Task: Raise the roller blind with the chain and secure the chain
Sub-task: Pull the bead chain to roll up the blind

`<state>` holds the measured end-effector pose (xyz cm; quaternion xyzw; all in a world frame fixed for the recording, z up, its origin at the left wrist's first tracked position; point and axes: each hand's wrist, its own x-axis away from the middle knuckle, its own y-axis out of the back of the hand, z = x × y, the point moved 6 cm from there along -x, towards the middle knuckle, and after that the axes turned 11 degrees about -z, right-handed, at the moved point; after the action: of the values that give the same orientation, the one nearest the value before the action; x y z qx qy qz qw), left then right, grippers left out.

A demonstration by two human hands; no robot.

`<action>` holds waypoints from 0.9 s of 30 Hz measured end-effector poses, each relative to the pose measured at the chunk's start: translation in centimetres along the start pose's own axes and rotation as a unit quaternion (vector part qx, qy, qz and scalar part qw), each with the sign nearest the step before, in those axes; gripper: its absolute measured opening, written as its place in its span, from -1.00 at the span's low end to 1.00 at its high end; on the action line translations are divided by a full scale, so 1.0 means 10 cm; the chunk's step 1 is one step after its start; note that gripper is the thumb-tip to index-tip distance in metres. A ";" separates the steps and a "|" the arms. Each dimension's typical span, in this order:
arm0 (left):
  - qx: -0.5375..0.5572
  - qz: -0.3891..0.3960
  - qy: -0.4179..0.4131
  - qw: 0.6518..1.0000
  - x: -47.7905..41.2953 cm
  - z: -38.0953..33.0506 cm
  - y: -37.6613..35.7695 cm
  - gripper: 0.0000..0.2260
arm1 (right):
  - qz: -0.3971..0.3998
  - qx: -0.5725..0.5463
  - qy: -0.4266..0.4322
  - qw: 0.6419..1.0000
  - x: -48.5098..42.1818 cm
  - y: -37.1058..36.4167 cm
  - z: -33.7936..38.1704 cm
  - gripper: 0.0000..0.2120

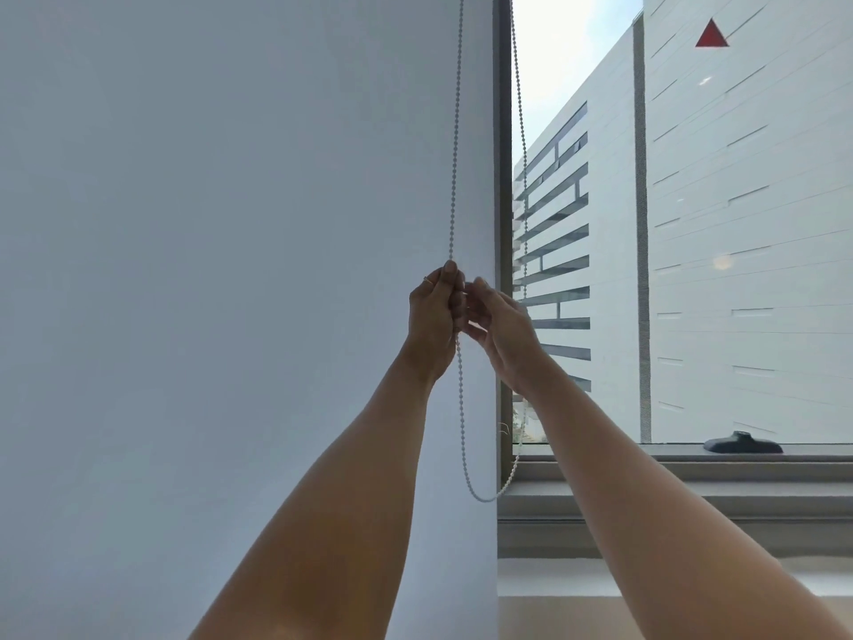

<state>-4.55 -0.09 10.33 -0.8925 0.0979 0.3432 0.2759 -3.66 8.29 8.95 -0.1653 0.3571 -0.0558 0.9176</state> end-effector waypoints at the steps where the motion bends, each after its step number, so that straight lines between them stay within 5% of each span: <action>1: 0.004 -0.003 0.009 1.000 0.05 0.08 0.03 -0.66 | -0.003 -0.004 0.008 1.000 -0.04 -0.04 0.07 -0.75; 21: 0.027 0.005 0.084 0.996 0.58 0.68 0.25 -0.68 | -0.113 0.065 0.008 0.991 -0.25 -0.43 0.57 -0.72; 27: 0.039 0.035 0.107 0.993 0.59 0.73 0.16 -0.64 | -0.155 0.080 0.093 0.980 -0.22 -0.38 0.64 -0.69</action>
<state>-4.79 2.73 1.24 -0.9086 0.1711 0.2515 0.2862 -0.94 6.85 16.05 -0.1387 0.4050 -0.2407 0.8711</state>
